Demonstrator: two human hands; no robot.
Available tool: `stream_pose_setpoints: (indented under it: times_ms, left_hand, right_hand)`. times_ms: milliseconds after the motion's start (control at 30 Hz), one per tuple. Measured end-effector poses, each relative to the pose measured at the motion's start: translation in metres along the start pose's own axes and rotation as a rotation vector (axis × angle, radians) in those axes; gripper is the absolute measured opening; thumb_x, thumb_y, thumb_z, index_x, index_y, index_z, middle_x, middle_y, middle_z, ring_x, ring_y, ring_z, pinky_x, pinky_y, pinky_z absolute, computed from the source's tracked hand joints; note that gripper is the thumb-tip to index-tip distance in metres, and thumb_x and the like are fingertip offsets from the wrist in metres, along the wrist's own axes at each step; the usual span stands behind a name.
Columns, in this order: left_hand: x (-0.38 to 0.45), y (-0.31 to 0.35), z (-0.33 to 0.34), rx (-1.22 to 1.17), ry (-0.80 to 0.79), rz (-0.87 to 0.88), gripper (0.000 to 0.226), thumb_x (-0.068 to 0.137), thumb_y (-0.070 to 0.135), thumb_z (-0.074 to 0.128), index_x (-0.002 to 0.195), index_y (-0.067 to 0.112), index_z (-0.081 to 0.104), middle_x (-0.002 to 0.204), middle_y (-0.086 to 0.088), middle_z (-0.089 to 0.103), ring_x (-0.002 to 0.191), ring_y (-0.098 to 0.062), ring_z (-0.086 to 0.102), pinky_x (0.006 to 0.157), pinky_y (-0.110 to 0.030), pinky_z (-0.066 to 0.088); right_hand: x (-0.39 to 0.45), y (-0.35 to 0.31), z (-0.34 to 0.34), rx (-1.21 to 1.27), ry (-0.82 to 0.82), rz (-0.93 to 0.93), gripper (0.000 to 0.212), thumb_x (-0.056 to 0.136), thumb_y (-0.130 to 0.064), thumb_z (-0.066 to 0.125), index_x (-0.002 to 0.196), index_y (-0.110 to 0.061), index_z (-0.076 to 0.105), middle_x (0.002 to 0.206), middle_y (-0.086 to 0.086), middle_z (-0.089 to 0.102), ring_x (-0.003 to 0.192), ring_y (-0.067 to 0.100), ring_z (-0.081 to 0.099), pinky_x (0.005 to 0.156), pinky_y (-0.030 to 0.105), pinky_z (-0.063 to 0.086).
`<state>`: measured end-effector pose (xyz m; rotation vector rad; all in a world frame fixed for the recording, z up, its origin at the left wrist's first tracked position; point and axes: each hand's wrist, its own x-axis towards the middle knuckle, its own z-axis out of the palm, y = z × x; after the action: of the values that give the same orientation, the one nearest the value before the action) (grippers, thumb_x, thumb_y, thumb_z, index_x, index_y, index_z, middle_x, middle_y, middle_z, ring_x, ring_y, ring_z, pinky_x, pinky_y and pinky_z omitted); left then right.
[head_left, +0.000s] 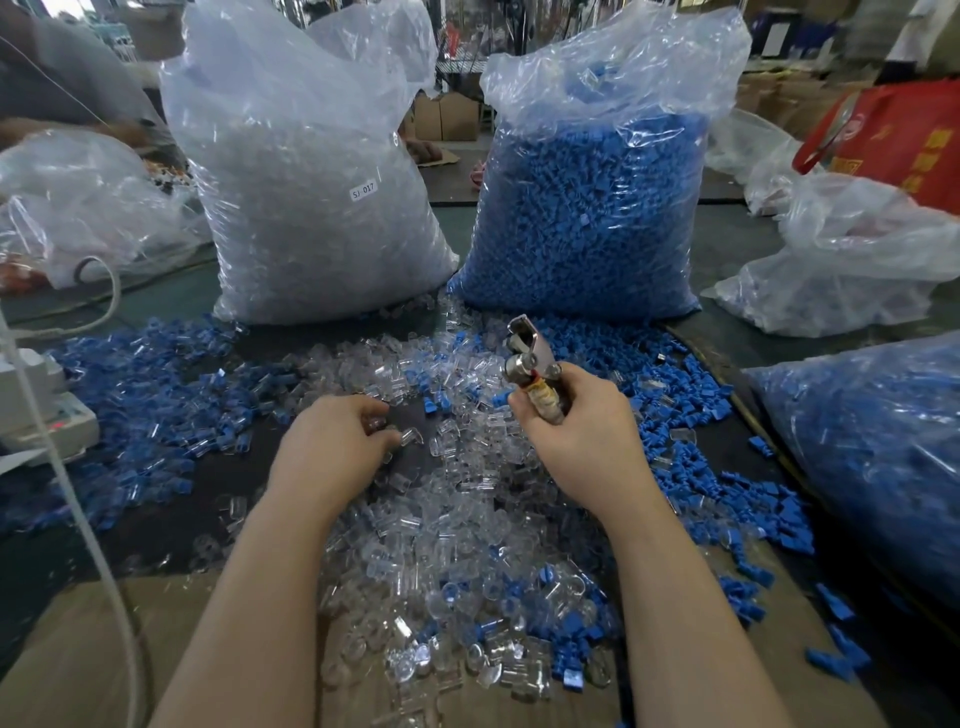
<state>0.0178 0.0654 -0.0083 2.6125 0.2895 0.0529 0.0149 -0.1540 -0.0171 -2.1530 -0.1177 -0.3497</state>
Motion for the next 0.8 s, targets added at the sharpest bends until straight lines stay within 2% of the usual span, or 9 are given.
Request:
stream_pose_setpoints:
  times_ms: [100, 267, 333, 400, 433, 500, 567, 700, 800]
  left_hand:
    - [0.0, 0.003, 0.005, -0.022, 0.054, -0.013, 0.028, 0.091, 0.02, 0.067, 0.119, 0.021, 0.069, 0.11, -0.003, 0.07, 0.096, -0.018, 0.061, 0.083, -0.029, 0.047]
    - [-0.004, 0.01, 0.007, -0.104, 0.086, -0.038, 0.013, 0.088, 0.031, 0.072, 0.098, 0.023, 0.074, 0.095, 0.003, 0.072, 0.085, -0.013, 0.063, 0.078, -0.03, 0.051]
    - [-0.006, 0.012, 0.007, -0.158, 0.098, -0.029, 0.007, 0.086, 0.026, 0.074, 0.092, 0.026, 0.075, 0.09, 0.006, 0.072, 0.079, -0.009, 0.064, 0.071, -0.027, 0.051]
    - [-0.007, 0.015, 0.004, -0.28, 0.099, -0.017, 0.01, 0.082, 0.022, 0.078, 0.089, 0.029, 0.075, 0.081, 0.013, 0.07, 0.072, -0.002, 0.064, 0.062, -0.019, 0.046]
    - [-0.007, 0.017, 0.002, -0.376, 0.083, -0.011, 0.013, 0.08, 0.02, 0.079, 0.087, 0.03, 0.074, 0.078, 0.014, 0.071, 0.071, -0.001, 0.065, 0.062, -0.016, 0.046]
    - [-0.009, 0.021, -0.003, -0.582, 0.018, -0.01, 0.018, 0.077, 0.014, 0.081, 0.085, 0.029, 0.075, 0.076, 0.009, 0.074, 0.073, -0.007, 0.07, 0.069, -0.02, 0.053]
    - [-0.011, 0.025, -0.005, -0.721, -0.045, -0.011, 0.019, 0.077, 0.01, 0.081, 0.086, 0.026, 0.076, 0.077, 0.006, 0.076, 0.075, -0.012, 0.073, 0.072, -0.023, 0.057]
    - [-0.014, 0.038, -0.006, -0.912, -0.027, 0.002, 0.007, 0.081, 0.017, 0.078, 0.087, 0.015, 0.076, 0.073, -0.002, 0.076, 0.065, -0.01, 0.072, 0.057, -0.016, 0.054]
    - [-0.016, 0.046, -0.001, -0.955, 0.032, 0.0, 0.011, 0.084, 0.023, 0.075, 0.083, 0.013, 0.075, 0.065, 0.001, 0.072, 0.054, -0.002, 0.062, 0.05, -0.013, 0.048]
  right_hand:
    - [0.0, -0.001, -0.001, 0.011, -0.001, -0.005, 0.019, 0.088, -0.035, 0.068, 0.076, -0.025, 0.058, 0.059, -0.011, 0.058, 0.056, 0.01, 0.051, 0.058, 0.039, 0.047]
    - [-0.001, -0.001, 0.0, 0.02, -0.003, -0.002, 0.02, 0.088, -0.035, 0.068, 0.075, -0.027, 0.057, 0.059, -0.012, 0.058, 0.056, 0.008, 0.052, 0.058, 0.036, 0.046]
    - [-0.001, -0.001, 0.0, 0.033, -0.003, 0.003, 0.019, 0.088, -0.034, 0.068, 0.076, -0.025, 0.058, 0.06, -0.012, 0.058, 0.056, 0.008, 0.051, 0.059, 0.037, 0.047]
    - [-0.001, 0.0, -0.001, 0.051, 0.002, 0.007, 0.019, 0.088, -0.034, 0.068, 0.074, -0.025, 0.057, 0.059, -0.013, 0.058, 0.055, 0.008, 0.049, 0.059, 0.036, 0.045]
    - [-0.001, 0.0, -0.001, 0.057, 0.005, 0.008, 0.02, 0.088, -0.034, 0.067, 0.073, -0.026, 0.056, 0.06, -0.016, 0.059, 0.055, 0.007, 0.049, 0.058, 0.035, 0.044]
    - [-0.002, -0.001, -0.002, 0.062, 0.017, 0.01, 0.022, 0.089, -0.035, 0.066, 0.071, -0.028, 0.054, 0.064, -0.019, 0.06, 0.057, 0.006, 0.05, 0.057, 0.034, 0.042]
    - [-0.002, -0.001, -0.002, 0.069, 0.033, 0.017, 0.023, 0.089, -0.035, 0.067, 0.071, -0.027, 0.055, 0.061, -0.012, 0.059, 0.056, 0.008, 0.05, 0.058, 0.036, 0.044]
    - [-0.002, -0.003, -0.002, 0.102, 0.037, 0.022, 0.022, 0.089, -0.035, 0.067, 0.072, -0.026, 0.055, 0.06, -0.017, 0.058, 0.055, 0.007, 0.047, 0.057, 0.036, 0.043]
    - [-0.002, -0.004, -0.002, 0.139, 0.047, 0.015, 0.018, 0.09, -0.034, 0.067, 0.079, -0.022, 0.06, 0.061, -0.01, 0.056, 0.058, 0.01, 0.048, 0.059, 0.042, 0.046]
